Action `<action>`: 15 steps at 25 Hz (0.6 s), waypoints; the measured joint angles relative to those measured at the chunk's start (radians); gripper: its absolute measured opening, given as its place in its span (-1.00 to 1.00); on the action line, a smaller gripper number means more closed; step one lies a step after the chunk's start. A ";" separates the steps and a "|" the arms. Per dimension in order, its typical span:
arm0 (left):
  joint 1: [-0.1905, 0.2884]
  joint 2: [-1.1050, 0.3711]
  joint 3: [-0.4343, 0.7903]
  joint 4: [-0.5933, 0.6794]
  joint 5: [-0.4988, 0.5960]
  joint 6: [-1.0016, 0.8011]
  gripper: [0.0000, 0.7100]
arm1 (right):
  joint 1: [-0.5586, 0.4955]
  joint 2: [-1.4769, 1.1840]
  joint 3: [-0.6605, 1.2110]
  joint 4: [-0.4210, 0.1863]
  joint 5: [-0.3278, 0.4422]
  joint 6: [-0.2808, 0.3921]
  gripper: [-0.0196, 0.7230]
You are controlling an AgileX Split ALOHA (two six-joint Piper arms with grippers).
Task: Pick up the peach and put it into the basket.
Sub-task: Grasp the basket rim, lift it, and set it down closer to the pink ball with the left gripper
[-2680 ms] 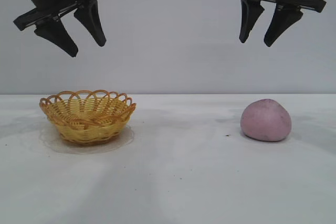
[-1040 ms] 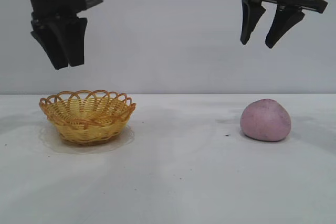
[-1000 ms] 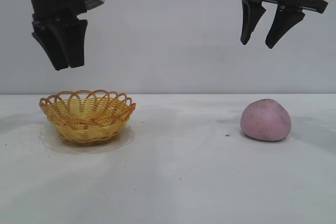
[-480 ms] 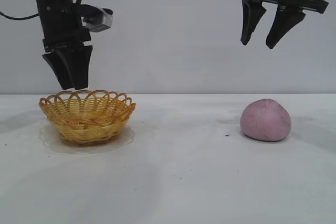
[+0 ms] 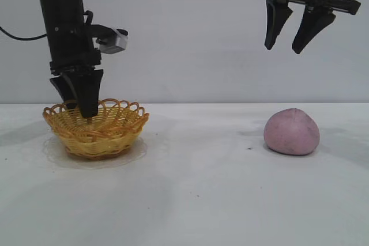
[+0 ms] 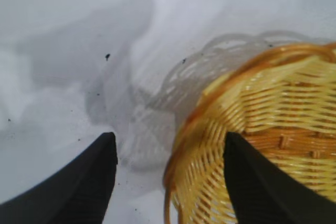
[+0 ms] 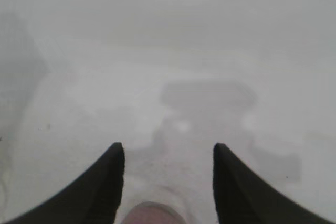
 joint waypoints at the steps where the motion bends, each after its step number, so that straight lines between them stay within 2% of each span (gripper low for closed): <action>1: -0.001 0.000 -0.002 0.000 0.000 -0.006 -0.80 | 0.000 0.000 0.000 0.000 0.000 0.000 -0.06; 6: -0.004 -0.006 -0.003 -0.002 0.011 -0.158 -0.80 | 0.002 0.000 0.000 -0.002 0.000 0.000 -0.06; 7: -0.004 -0.013 -0.003 -0.002 0.011 -0.195 -1.00 | 0.002 0.000 0.000 -0.004 0.000 0.000 -0.06; 15: -0.004 -0.129 0.031 -0.019 -0.003 -0.472 -1.00 | 0.002 0.000 0.000 -0.019 0.010 0.000 -0.06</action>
